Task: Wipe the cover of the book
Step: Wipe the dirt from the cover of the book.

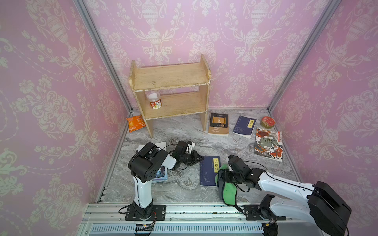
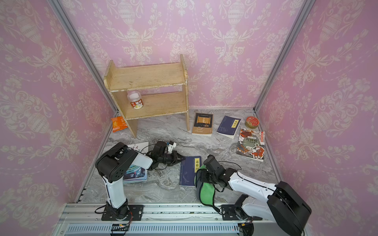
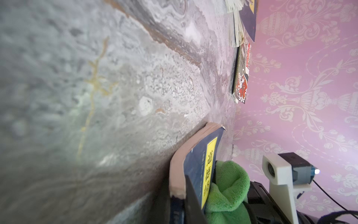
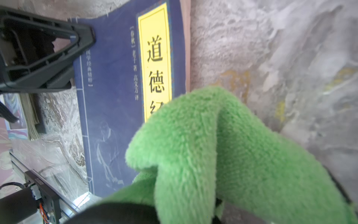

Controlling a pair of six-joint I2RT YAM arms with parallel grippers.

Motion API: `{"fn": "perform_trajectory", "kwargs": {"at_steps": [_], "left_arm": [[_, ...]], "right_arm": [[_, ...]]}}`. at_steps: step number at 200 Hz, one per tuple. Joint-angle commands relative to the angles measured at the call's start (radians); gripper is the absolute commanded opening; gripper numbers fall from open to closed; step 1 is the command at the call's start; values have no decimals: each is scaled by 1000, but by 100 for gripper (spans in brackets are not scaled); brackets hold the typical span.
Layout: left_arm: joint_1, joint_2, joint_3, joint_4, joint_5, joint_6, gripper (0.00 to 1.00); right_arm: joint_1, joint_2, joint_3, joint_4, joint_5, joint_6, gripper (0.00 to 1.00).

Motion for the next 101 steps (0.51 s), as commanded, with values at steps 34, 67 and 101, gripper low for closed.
{"fn": "perform_trajectory", "kwargs": {"at_steps": [34, 67, 101], "left_arm": [[-25, 30, 32, -33, -10, 6, 0], [-56, 38, 15, -8, -5, -6, 0], [-63, 31, 0, -1, -1, -8, 0]], "right_arm": [[-26, 254, 194, -303, 49, -102, 0], [-119, 401, 346, -241, -103, -170, 0], [-295, 548, 421, -151, -242, -188, 0]]}}
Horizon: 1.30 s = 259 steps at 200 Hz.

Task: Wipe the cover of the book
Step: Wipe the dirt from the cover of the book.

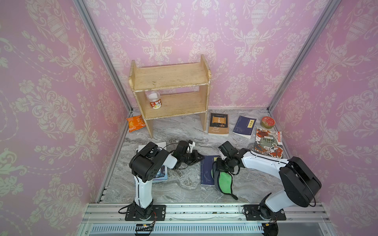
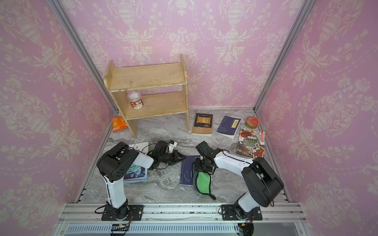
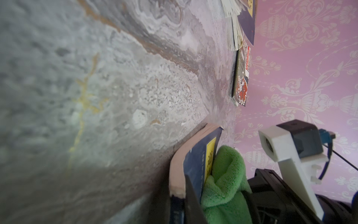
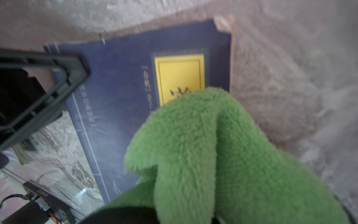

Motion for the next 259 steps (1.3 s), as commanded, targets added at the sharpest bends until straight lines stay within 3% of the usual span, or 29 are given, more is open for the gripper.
{"fn": "perform_trajectory", "kwargs": {"at_steps": [1, 24, 51, 79, 95, 123, 157, 202, 218, 237, 259], "left_arm": [[-42, 22, -13, -13, 29, -3, 0], [-41, 14, -9, -33, 29, 5, 0], [-35, 8, 5, -68, 22, 10, 0], [-19, 7, 20, -90, 7, 15, 0], [-10, 16, 31, -104, 3, 16, 0], [-5, 37, 94, -127, -3, 12, 0], [-5, 38, 107, -131, -14, -6, 0], [-6, -12, 12, -58, 22, -66, 40], [-13, -33, -58, 25, 38, -118, 46], [-34, -50, -151, 150, 51, -188, 47], [-86, -51, -255, 307, 62, -259, 37]], "right_arm": [[-109, 127, 6, 52, -56, -50, 0], [-221, 214, 30, 110, -60, -55, 0], [-346, 249, -14, 264, -223, -34, 0], [-376, 132, -23, 157, -145, -104, 0], [-340, 20, -28, 72, -95, -133, 0], [-157, -179, -67, -37, 94, -124, 0], [-51, -259, -233, 30, 116, -18, 0], [-47, -288, -382, 111, 111, 63, 0], [-47, -290, -398, 121, 113, 80, 0], [-47, -271, -407, 126, 111, 101, 0], [-47, -243, -413, 140, 103, 125, 0]]}}
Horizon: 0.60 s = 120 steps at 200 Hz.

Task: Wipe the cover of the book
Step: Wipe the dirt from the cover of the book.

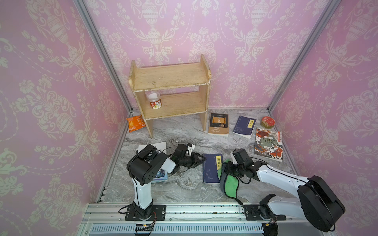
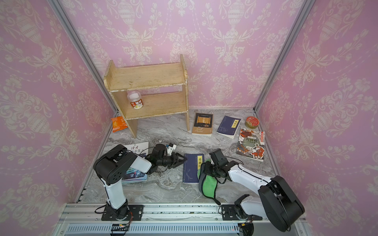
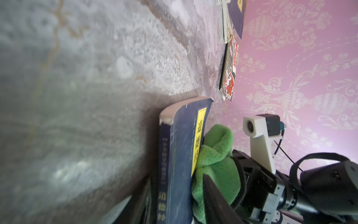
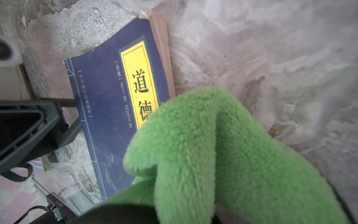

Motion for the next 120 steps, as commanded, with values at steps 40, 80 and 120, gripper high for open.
{"fn": "perform_trajectory", "kwargs": {"at_steps": [40, 80, 120], "left_arm": [[-180, 53, -226, 358, -47, -219, 31], [-221, 70, -281, 417, -99, -245, 15], [-221, 81, -253, 348, -74, -217, 0]], "right_arm": [[5, 98, -72, -44, 32, 72, 0], [8, 84, -51, -84, 36, 60, 0], [32, 103, 42, -151, 42, -5, 0]]}}
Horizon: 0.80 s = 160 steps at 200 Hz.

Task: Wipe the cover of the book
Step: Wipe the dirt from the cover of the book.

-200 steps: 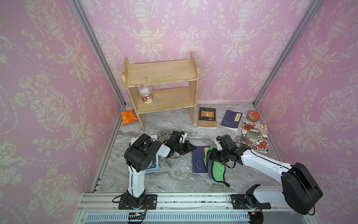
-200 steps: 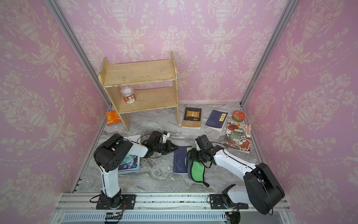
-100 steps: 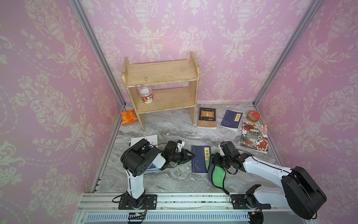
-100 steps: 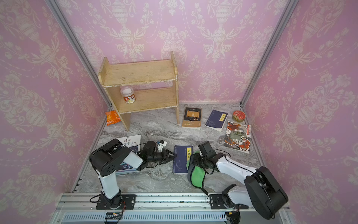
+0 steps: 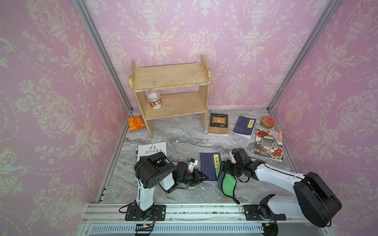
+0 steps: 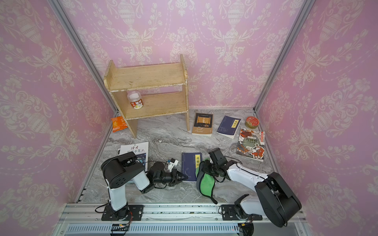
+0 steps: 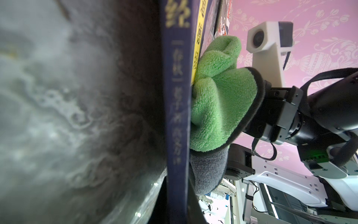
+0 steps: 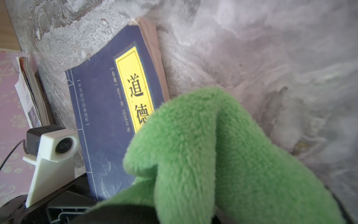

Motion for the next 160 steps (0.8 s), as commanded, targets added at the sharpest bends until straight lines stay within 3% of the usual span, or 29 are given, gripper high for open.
{"fn": "perform_trajectory", "kwargs": {"at_steps": [1, 30, 90, 110, 140, 160], "left_arm": [[-8, 40, 3, -107, -15, 0, 0], [-9, 3, 42, -272, 2, 67, 0], [-37, -165, 124, -764, -49, 276, 0], [-42, -184, 132, -806, -54, 293, 0], [-43, -220, 144, -884, -78, 327, 0], [-41, -239, 152, -932, -101, 345, 0]], "right_arm": [[29, 63, 25, -200, 64, -51, 0], [61, 177, 183, -229, 80, -130, 0], [157, 522, 487, 28, -150, -76, 0], [146, 578, 572, 12, -108, -86, 0], [52, 595, 567, 21, -100, -66, 0], [55, 535, 510, -17, -95, -108, 0]]}}
